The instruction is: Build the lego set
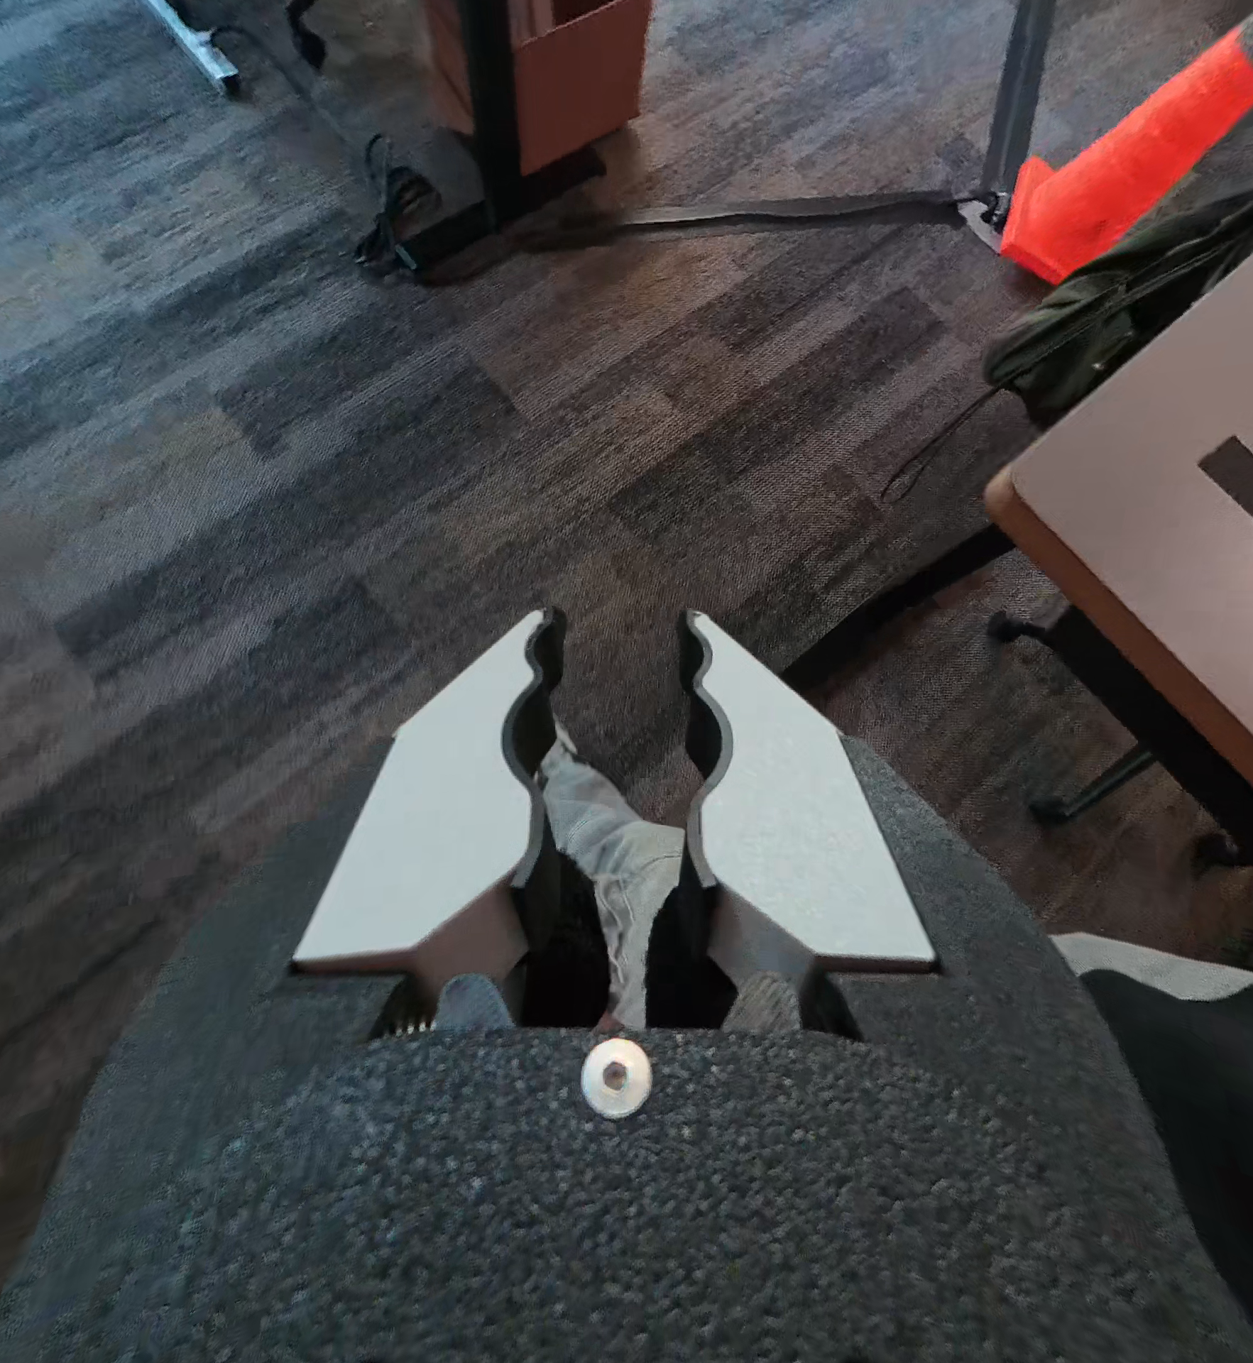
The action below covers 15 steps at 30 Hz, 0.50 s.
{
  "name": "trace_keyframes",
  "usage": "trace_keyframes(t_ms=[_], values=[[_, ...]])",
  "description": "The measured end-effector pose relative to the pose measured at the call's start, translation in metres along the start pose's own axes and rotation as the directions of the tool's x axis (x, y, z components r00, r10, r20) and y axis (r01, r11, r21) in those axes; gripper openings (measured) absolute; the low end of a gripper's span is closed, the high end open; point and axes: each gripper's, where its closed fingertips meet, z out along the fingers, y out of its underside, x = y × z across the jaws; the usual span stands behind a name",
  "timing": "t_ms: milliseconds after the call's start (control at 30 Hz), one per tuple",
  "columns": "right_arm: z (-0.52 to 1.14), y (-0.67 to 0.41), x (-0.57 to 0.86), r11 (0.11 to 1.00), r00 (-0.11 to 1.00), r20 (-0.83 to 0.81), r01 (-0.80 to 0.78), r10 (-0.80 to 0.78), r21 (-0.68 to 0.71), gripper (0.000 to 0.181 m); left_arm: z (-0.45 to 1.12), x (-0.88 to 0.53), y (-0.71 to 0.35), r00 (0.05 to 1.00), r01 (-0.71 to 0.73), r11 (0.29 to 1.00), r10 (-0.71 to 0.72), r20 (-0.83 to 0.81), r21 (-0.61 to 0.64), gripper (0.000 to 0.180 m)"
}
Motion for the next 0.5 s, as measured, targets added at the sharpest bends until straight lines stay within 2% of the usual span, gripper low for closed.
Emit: trace_keyframes(t_ms=[167, 300, 367, 500], values=[[0.081, -0.045, 0.11, 0.991, 0.979, -0.151, -0.13, 0.135, 0.038, 0.051, 0.142, -0.02, -0.12, 0.979, -0.169, 0.986, 0.168, -0.119, 0.007, 0.029], [0.122, -0.081, 0.183, 0.967, 0.938, -0.237, -0.254, 0.253, 0.028, 0.051, 0.236, -0.02, -0.219, 0.951, -0.2, 0.98, 0.194, -0.241, -0.002, 0.029], [0.133, -0.112, 0.215, 0.951, 0.914, -0.263, -0.298, 0.309, 0.08, 0.05, 0.277, -0.011, -0.268, 0.922, -0.233, 0.972, 0.222, -0.319, 0.003, 0.029], [0.153, -0.144, 0.28, 0.938, 0.87, -0.359, -0.34, 0.34, 0.063, 0.05, 0.357, 0.006, -0.348, 0.863, -0.335, 0.942, 0.308, -0.399, 0.005, 0.03]])
